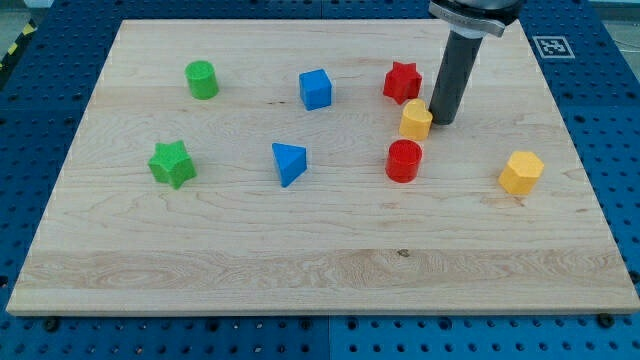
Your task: Push the red star top right of the yellow heart
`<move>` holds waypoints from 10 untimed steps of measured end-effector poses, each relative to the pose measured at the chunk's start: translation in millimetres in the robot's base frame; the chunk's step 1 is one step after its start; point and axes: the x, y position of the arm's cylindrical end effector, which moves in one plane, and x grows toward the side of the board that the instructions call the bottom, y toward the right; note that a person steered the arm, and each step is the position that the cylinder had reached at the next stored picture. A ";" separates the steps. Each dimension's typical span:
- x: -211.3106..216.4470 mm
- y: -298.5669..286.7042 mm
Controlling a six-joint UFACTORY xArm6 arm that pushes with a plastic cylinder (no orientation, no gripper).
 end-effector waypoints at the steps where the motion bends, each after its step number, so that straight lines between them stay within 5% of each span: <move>1: 22.8 -33.9; 4: -19.5 38.3; 8: -104.7 -34.9; 9: -104.8 -71.0; 10: -58.8 -75.8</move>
